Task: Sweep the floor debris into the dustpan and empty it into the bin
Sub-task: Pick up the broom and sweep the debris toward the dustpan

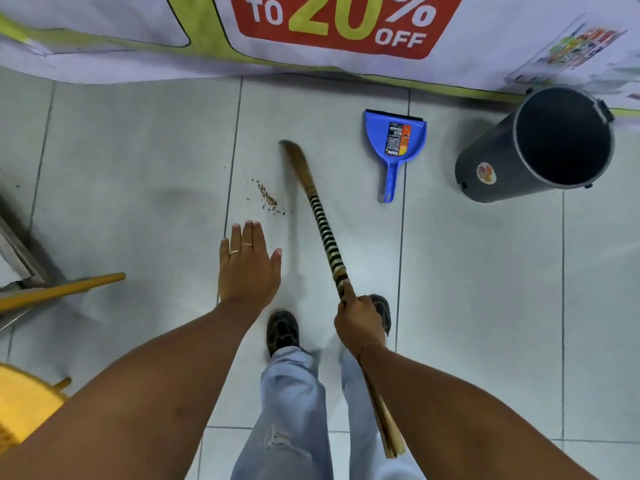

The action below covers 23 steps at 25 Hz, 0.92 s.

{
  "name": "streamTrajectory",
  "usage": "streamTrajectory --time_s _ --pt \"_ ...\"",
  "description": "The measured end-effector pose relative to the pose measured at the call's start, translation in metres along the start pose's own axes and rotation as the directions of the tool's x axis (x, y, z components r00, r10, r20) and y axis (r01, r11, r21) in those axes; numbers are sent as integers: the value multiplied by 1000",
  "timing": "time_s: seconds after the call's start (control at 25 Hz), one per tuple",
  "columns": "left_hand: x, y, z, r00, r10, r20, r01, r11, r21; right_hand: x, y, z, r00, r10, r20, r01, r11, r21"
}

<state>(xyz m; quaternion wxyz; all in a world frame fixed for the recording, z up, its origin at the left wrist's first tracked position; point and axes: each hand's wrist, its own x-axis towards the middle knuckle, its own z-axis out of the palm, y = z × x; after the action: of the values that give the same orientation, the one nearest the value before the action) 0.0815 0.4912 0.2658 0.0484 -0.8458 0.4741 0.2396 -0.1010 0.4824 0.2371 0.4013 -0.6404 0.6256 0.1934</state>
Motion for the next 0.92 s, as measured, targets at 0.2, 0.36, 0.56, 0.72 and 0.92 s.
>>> streamTrajectory --time_s 0.2,0.36,0.56,0.72,0.92 --pt "-16 -14 -5 999 33 -6 -33 999 -37 -23 -10 23 941 308 136 -325 937 129" --pt "-29 -41 3 999 7 31 -6 1000 -22 -46 -35 59 916 308 259 -350 927 135" --pt "-31 -72 4 998 -33 44 32 999 22 -29 -76 79 927 239 288 -291 944 153" --pt "-24 -82 -5 998 -39 42 38 999 35 -9 -106 78 940 212 267 -271 940 209" --pt "-5 -76 -31 1000 -18 -4 19 1000 24 -22 -114 65 983 162 88 -182 925 333"
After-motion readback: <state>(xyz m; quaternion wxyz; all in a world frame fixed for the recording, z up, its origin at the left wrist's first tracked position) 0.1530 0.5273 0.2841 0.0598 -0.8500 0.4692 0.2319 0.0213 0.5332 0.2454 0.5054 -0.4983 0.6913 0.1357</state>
